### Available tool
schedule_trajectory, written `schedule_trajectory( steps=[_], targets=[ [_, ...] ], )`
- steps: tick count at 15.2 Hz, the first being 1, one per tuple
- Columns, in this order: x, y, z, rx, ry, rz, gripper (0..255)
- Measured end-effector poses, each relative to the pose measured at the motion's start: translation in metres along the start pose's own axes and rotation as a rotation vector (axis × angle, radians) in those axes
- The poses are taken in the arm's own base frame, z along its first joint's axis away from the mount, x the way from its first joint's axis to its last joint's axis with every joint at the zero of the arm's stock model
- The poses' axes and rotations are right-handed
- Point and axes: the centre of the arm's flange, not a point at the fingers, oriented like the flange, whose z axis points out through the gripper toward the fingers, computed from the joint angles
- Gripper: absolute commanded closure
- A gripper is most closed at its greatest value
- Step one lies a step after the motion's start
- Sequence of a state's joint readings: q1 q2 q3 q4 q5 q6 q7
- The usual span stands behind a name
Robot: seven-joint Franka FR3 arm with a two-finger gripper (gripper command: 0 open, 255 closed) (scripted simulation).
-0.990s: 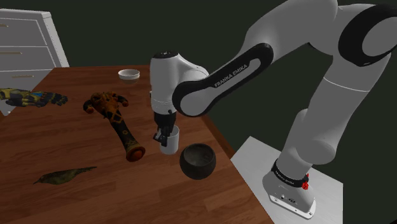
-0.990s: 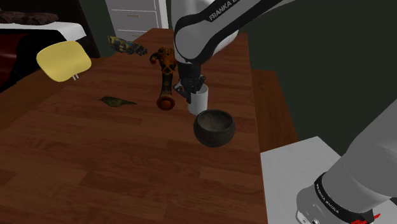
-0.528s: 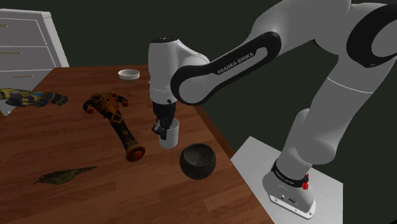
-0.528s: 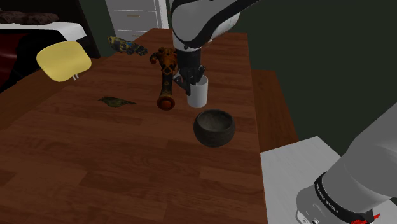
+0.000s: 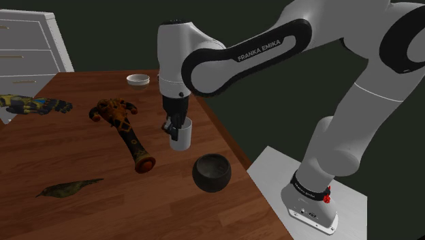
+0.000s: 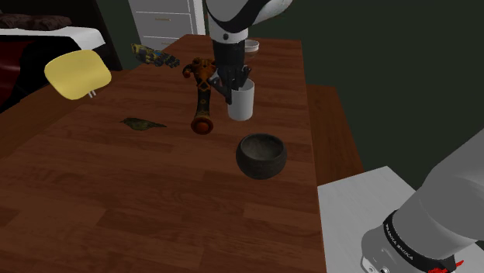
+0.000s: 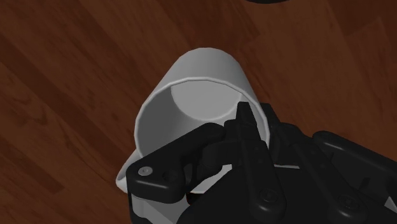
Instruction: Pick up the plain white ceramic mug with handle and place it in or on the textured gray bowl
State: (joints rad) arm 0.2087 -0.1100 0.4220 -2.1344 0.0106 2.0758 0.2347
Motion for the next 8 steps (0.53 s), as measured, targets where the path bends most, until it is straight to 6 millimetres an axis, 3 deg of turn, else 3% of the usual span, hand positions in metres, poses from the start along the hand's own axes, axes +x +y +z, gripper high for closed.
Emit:
schedule_trajectory(
  steps=[8],
  targets=[
    [0.001,0.001,-0.042,0.0,0.0,0.0,255]
  ],
)
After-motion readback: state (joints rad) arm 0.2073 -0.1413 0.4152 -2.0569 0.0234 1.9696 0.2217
